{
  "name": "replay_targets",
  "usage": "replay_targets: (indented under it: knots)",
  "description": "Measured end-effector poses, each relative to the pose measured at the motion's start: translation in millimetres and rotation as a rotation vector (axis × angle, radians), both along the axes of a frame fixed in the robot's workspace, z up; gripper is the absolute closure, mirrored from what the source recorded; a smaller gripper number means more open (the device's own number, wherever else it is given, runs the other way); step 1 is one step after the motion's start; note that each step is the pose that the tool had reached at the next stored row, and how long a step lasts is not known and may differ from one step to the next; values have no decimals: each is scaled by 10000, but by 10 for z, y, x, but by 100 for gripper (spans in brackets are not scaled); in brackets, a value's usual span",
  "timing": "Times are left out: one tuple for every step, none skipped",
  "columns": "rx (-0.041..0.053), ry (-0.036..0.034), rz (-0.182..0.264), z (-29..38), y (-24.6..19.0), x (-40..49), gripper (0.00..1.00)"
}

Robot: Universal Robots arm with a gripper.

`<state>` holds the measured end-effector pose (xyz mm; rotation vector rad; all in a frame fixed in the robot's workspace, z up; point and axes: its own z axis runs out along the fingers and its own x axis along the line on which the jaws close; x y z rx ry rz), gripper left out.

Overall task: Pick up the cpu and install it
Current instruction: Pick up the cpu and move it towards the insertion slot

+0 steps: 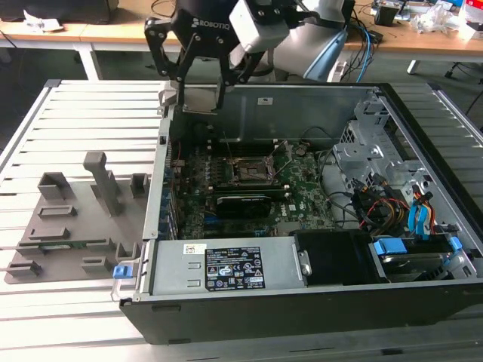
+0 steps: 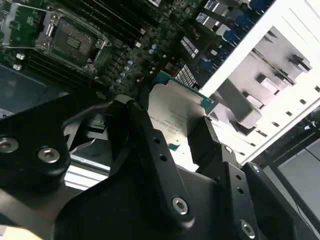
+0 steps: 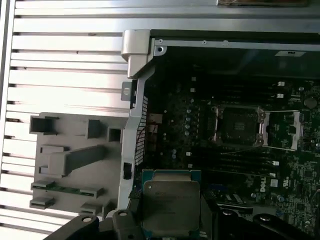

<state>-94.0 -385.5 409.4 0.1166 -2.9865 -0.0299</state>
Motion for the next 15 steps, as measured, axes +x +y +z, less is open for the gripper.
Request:
replay_targets:
  knots:
    - [1,18,-1,-9,3,28,45]
    - [0,69,-2,-30,12,110,45]
    - [0,137,-3,-59,21,213,45]
    - [1,179,0,-78,30,277,45]
    - [1,217,-3,-96,38,329,45]
    - [0,265,-1,-119,50,393,45]
    - [-1,299,-3,-136,62,440,45]
    - [0,325,-11,-151,74,474,45]
    - [2,358,-44,-179,90,520,45]
    - [1,415,-101,-225,123,575,45]
    - [3,447,-114,-251,150,601,45]
    - [2,494,-124,-284,189,639,45]
    - [2,539,-133,-318,226,678,45]
    - [2,575,-142,-347,258,711,45]
    - [0,616,-150,-379,294,748,45]
